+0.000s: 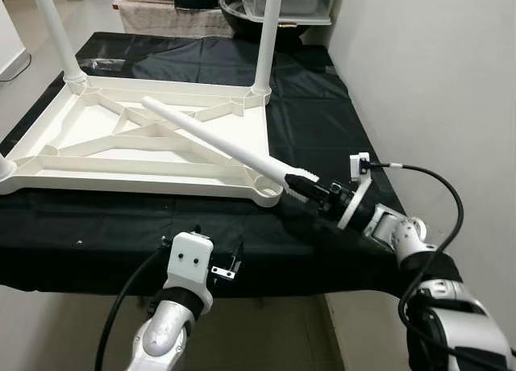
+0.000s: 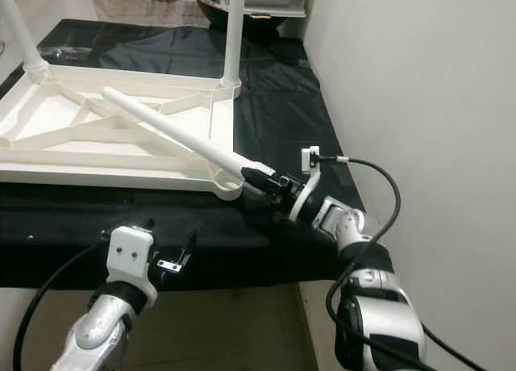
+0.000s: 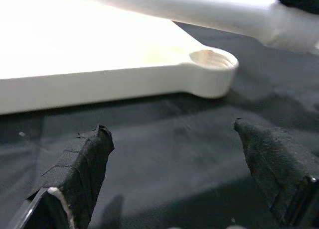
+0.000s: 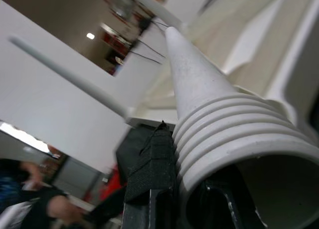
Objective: Building children table
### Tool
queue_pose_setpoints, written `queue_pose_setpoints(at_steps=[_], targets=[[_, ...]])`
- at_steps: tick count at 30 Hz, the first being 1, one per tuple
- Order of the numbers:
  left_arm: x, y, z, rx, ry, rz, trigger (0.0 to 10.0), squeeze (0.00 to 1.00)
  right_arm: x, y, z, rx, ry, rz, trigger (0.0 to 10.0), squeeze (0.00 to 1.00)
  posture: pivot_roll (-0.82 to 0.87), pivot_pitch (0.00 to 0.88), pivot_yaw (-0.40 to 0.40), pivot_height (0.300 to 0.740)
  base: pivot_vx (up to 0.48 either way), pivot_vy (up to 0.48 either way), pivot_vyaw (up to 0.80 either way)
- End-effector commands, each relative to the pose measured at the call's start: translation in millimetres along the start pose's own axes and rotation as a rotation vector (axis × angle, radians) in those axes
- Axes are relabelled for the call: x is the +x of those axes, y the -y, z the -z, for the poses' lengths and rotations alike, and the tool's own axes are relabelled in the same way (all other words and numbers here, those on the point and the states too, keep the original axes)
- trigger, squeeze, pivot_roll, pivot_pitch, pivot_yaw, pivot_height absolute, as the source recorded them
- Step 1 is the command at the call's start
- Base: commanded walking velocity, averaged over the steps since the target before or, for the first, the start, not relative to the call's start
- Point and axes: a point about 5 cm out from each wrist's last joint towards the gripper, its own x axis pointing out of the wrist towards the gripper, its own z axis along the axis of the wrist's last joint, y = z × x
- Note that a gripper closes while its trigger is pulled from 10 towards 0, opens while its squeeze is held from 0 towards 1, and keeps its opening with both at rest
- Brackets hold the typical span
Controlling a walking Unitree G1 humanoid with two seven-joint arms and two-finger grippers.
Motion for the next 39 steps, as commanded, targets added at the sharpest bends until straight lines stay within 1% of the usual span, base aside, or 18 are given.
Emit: queue_pose_setpoints(at_steps=[1,2,3,4,7,8,9,10,14,19,21,22,23,27,30,32,36,39], targets=[[2.2,-6.6,-1.5,-0.011,0.004,-0.024,10.0,0.27,-1.1,-7.5,-2.2,0.035,0.059,-0.075,0.0,0.00,0.11,0.123,-0.093,0.740,0.000,0.000,0.00],[8.3,-15.6,-9.5,-0.049,0.035,-0.056,10.0,1.00,-1.8,-12.5,3.3,0.083,0.080,-0.121,0.0,0.00,0.11,0.121,-0.092,0.740,0.000,0.000,0.00],[12.1,-21.3,-14.8,-0.076,0.055,-0.075,10.0,1.00,-2.4,-15.9,7.1,0.112,0.090,-0.151,0.0,0.00,0.11,0.120,-0.091,0.740,0.000,0.000,0.00],[12.1,-21.3,-14.8,-0.076,0.055,-0.075,10.0,1.00,-2.4,-15.9,7.1,0.112,0.090,-0.151,0.0,0.00,0.11,0.120,-0.091,0.740,0.000,0.000,0.00],[25.5,-32.3,-42.9,-0.335,0.139,-0.041,10.0,1.00,-7.6,-31.3,24.7,0.196,0.107,-0.260,0.0,0.00,0.11,0.116,-0.088,0.740,0.000,0.000,0.00],[28.0,-33.8,-49.6,-0.392,0.160,-0.025,10.0,1.00,-8.9,-34.7,29.1,0.207,0.103,-0.281,0.0,0.00,0.11,0.116,-0.088,0.740,0.000,0.000,0.00],[28.0,-33.8,-49.6,-0.392,0.160,-0.025,10.0,1.00,-8.9,-34.7,29.1,0.207,0.103,-0.281,0.0,0.00,0.11,0.116,-0.088,0.740,0.000,0.000,0.00],[30.0,-36.6,-54.0,-0.437,0.180,-0.023,10.0,0.00,-10.4,-38.1,34.0,0.215,0.090,-0.301,0.0,0.00,0.10,0.115,-0.085,0.740,0.000,0.000,0.00],[32.9,-41.7,-60.7,-0.511,0.212,-0.013,10.0,0.00,-14.3,-47.4,47.4,0.252,0.053,-0.342,0.0,0.00,0.10,0.114,-0.085,0.740,0.000,0.000,0.00],[32.4,-41.8,-62.2,-0.540,0.212,0.016,10.0,0.00,-18.5,-54.4,55.3,0.277,0.024,-0.378,0.0,0.00,0.10,0.114,-0.086,0.740,0.000,0.000,0.00],[29.7,-39.8,-66.1,-0.599,0.218,0.073,10.0,0.00,-23.3,-56.4,60.6,0.288,-0.009,-0.370,0.0,0.00,0.10,0.110,-0.089,0.740,0.000,0.000,0.00],[29.7,-39.8,-66.1,-0.599,0.218,0.073,10.0,0.00,-23.3,-56.4,60.6,0.288,-0.009,-0.370,0.0,0.00,0.10,0.110,-0.089,0.740,0.000,0.000,0.00],[26.6,-36.3,-70.2,-0.635,0.231,0.137,10.0,0.00,-27.3,-53.7,64.6,0.298,-0.032,-0.351,0.0,0.00,0.10,0.106,-0.090,0.740,0.000,0.000,0.00],[21.7,-31.3,-74.9,-0.670,0.238,0.223,10.0,0.00,-31.7,-48.6,66.9,0.303,-0.037,-0.314,0.0,0.00,0.10,0.103,-0.091,0.740,0.000,0.000,0.00],[20.0,-28.9,-74.9,-0.674,0.231,0.250,10.0,0.00,-32.5,-45.5,64.9,0.302,-0.026,-0.293,0.0,0.00,0.10,0.102,-0.091,0.740,0.000,0.000,0.00],[17.3,-24.4,-70.4,-0.635,0.195,0.281,10.0,0.00,-32.8,-38.1,59.1,0.293,0.000,-0.241,0.0,0.00,0.11,0.101,-0.089,0.740,0.000,0.000,0.00],[15.5,-22.9,-64.9,-0.624,0.169,0.286,10.0,0.00,-32.7,-34.2,54.0,0.281,0.024,-0.214,0.0,0.00,0.11,0.102,-0.088,0.740,0.000,0.000,0.00],[13.9,-21.9,-57.1,-0.573,0.128,0.293,10.0,0.00,-31.9,-30.4,48.2,0.253,0.043,-0.181,0.0,0.00,0.11,0.099,-0.088,0.740,0.000,0.000,0.00]])
